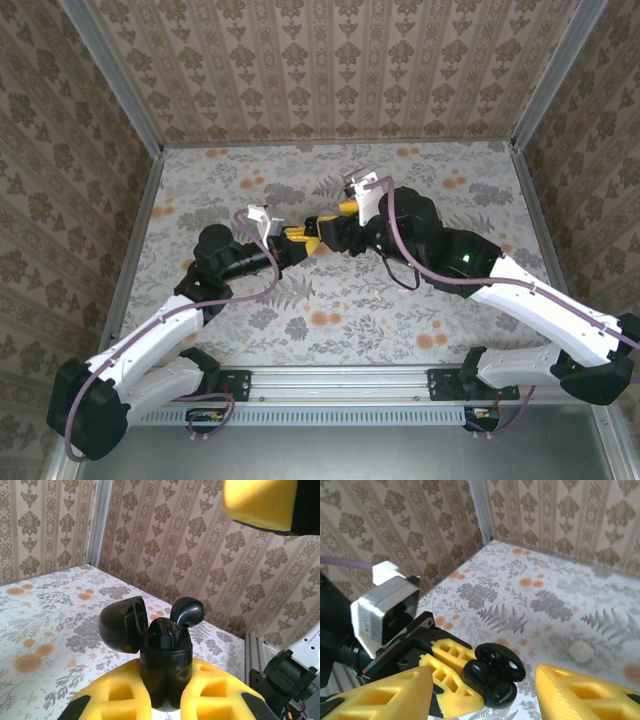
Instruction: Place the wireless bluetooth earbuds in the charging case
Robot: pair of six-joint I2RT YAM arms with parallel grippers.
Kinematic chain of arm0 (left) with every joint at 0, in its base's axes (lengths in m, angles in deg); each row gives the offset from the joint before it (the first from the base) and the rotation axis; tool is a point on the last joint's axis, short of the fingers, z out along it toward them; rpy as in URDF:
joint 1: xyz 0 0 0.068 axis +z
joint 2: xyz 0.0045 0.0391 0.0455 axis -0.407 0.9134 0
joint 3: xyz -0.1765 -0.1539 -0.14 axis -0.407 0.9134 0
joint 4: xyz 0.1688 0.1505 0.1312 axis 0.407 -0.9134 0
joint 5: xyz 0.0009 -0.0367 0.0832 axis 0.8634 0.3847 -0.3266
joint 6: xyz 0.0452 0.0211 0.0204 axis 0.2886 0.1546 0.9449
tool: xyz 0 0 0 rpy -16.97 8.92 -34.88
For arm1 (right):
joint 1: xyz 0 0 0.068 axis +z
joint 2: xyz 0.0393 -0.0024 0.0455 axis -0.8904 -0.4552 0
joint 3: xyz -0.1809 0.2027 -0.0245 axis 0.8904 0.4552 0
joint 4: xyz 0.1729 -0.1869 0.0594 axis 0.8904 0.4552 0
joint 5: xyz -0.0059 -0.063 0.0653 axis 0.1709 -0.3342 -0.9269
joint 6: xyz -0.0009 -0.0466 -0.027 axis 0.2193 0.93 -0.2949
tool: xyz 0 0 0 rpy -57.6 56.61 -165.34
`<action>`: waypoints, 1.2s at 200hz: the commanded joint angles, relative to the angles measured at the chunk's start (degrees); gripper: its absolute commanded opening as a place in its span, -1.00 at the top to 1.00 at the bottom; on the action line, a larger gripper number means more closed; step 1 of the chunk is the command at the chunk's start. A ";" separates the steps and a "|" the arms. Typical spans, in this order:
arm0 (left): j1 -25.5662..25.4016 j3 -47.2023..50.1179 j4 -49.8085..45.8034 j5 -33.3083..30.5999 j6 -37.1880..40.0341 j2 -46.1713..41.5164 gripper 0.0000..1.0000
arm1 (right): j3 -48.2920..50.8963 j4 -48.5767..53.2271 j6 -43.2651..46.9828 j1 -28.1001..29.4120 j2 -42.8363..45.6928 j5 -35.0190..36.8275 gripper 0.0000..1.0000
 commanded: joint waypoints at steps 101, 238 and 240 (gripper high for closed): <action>-0.24 0.81 -0.49 0.02 3.53 -2.45 1.00 | 0.86 4.29 -18.43 -8.07 -3.15 -16.75 0.20; -0.24 1.83 6.71 9.04 2.49 -4.67 1.00 | 8.74 -4.13 -25.53 -20.21 -0.07 -32.74 0.13; -0.25 1.74 6.85 9.41 2.45 -4.51 1.00 | 8.95 -4.65 -25.92 -20.37 -0.12 -33.21 0.13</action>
